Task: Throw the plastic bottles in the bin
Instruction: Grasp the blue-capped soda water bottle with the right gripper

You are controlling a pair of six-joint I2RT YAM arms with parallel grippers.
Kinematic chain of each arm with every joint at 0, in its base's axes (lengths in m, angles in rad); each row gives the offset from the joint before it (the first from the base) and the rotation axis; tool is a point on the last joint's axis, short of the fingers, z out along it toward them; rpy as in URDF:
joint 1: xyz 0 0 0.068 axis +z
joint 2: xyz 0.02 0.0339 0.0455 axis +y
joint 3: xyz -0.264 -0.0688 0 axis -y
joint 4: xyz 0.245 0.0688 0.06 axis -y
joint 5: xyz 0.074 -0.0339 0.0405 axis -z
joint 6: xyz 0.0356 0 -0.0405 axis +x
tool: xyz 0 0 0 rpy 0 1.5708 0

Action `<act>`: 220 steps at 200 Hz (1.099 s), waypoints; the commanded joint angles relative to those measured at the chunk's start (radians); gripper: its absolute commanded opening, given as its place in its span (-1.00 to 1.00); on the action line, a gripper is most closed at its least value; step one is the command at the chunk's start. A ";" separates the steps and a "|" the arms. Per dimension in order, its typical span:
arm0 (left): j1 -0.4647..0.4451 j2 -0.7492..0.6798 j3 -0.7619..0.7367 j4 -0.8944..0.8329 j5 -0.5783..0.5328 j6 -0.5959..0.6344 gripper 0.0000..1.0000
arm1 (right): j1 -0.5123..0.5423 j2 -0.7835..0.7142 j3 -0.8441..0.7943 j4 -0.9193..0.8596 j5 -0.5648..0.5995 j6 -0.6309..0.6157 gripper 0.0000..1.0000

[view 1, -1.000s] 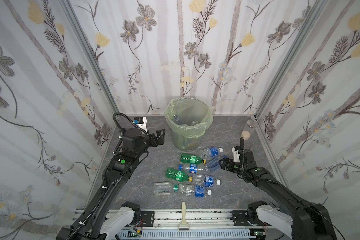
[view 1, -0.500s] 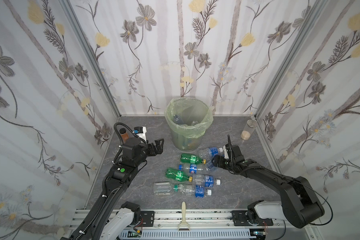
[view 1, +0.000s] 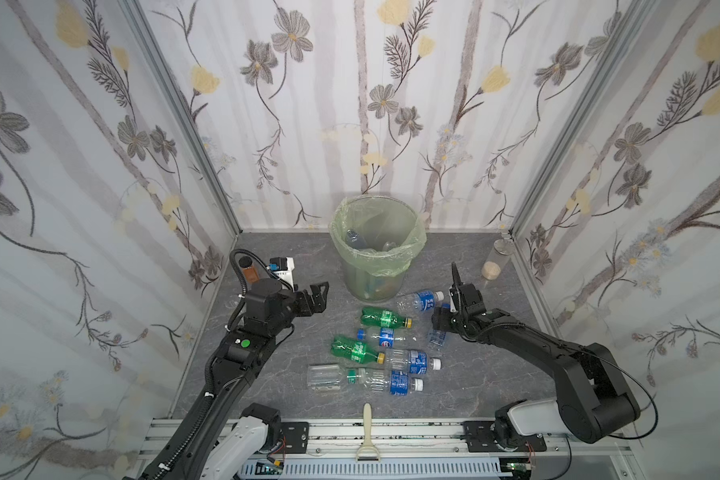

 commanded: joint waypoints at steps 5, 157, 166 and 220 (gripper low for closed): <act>0.002 -0.002 -0.008 0.027 0.008 0.006 1.00 | 0.002 0.006 0.030 -0.055 0.024 -0.042 0.73; 0.003 -0.042 -0.108 0.025 -0.008 0.010 1.00 | 0.002 0.054 0.025 -0.057 -0.013 -0.062 0.26; 0.003 -0.044 -0.109 0.025 -0.009 0.011 1.00 | 0.003 0.044 0.022 -0.057 -0.005 -0.062 0.25; 0.003 -0.045 -0.114 0.024 0.014 0.024 1.00 | 0.004 -0.171 0.019 -0.085 0.028 -0.095 0.11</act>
